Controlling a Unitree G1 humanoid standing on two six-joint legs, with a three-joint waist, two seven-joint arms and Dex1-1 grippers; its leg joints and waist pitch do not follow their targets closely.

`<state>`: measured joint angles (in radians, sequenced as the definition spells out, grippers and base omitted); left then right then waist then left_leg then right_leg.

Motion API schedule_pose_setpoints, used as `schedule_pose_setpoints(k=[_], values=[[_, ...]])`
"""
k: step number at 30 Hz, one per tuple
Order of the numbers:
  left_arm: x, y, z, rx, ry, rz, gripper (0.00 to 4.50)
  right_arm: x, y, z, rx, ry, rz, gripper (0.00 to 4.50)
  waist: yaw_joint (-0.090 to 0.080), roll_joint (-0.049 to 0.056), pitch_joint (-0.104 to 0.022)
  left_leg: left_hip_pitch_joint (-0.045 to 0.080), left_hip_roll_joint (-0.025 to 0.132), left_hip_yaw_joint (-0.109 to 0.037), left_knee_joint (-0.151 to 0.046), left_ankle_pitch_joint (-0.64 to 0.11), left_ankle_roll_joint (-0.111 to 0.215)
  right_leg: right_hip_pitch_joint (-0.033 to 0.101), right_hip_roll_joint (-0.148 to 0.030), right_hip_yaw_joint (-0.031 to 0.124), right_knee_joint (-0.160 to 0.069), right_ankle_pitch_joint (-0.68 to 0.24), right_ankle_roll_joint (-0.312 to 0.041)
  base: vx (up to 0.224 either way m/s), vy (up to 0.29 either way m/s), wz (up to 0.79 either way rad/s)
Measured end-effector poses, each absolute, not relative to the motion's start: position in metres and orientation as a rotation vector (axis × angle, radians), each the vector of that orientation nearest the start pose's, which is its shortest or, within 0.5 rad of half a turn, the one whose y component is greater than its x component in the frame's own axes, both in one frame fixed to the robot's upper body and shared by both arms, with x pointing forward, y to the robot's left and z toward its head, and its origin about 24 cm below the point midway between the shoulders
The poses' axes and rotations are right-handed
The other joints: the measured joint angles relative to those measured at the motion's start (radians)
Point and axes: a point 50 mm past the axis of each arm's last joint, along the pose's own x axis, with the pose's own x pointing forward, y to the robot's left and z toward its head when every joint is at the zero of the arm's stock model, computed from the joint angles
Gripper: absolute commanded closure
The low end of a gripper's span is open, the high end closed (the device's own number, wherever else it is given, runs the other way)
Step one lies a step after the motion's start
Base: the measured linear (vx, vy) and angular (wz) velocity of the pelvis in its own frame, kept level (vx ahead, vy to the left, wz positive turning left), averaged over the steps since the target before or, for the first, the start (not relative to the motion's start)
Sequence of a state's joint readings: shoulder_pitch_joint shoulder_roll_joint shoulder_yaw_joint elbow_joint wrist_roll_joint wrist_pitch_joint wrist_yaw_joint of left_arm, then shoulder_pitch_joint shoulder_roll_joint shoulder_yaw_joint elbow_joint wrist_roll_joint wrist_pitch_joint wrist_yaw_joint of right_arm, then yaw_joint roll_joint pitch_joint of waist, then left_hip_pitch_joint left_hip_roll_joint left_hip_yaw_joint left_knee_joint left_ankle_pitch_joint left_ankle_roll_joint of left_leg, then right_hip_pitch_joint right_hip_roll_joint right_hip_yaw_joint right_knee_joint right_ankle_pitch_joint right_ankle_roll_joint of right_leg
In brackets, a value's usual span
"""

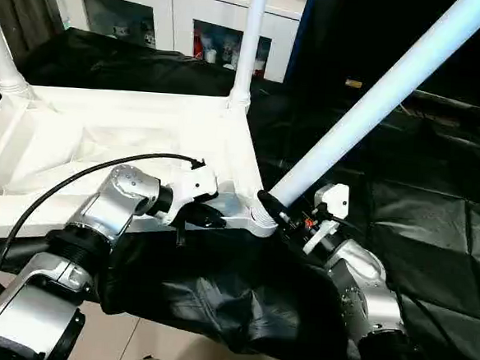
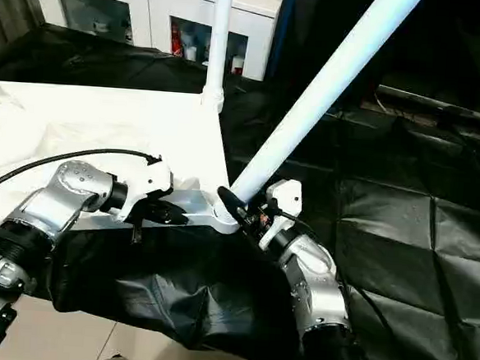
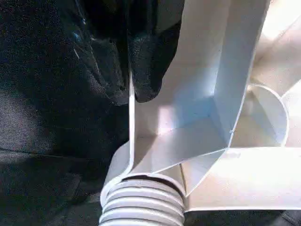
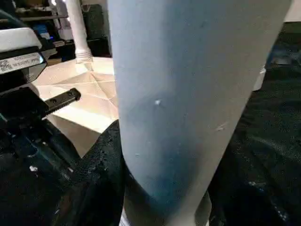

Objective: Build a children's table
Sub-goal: Insert table leg to table base

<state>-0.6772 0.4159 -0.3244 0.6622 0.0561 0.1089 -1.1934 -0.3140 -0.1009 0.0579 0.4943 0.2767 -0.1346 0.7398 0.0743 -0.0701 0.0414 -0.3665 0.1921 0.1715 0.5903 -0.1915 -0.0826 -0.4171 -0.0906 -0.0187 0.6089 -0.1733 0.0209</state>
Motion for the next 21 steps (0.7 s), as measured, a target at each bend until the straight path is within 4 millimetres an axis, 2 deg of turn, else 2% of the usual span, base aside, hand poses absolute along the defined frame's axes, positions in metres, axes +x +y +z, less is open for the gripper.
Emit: schedule_pose_setpoints(k=[10, 16, 21], values=[[0.328, 0.153, 0.063, 0.508, 0.528, -1.302, 4.5, 0.306, -0.116, 0.037, 0.023, 0.093, 1.011, 2.61, -0.015, -0.006, -0.004, 0.0, 0.0, 0.0, -0.001, 0.0, 0.0, 0.0, 0.0, 0.0, 0.0, -0.002, 0.001, 0.0, 0.0, 0.0], [0.325, 0.157, 0.063, 0.53, 0.547, -1.325, 4.5, 0.313, -0.113, 0.041, -0.021, 0.129, 1.112, 2.61, -0.019, -0.02, -0.013, 0.002, 0.0, 0.0, -0.005, 0.0, 0.0, 0.003, 0.001, 0.0, 0.0, -0.007, 0.0, 0.0, 0.0, 0.0], [0.324, 0.16, 0.064, 0.56, 0.558, -1.327, 4.5, 0.322, -0.105, 0.044, -0.056, 0.168, 1.161, 2.61, -0.027, -0.024, -0.016, 0.004, 0.001, 0.0, -0.006, 0.0, 0.0, 0.003, 0.002, 0.0, 0.0, -0.007, -0.001, 0.0, 0.0, 0.0]])
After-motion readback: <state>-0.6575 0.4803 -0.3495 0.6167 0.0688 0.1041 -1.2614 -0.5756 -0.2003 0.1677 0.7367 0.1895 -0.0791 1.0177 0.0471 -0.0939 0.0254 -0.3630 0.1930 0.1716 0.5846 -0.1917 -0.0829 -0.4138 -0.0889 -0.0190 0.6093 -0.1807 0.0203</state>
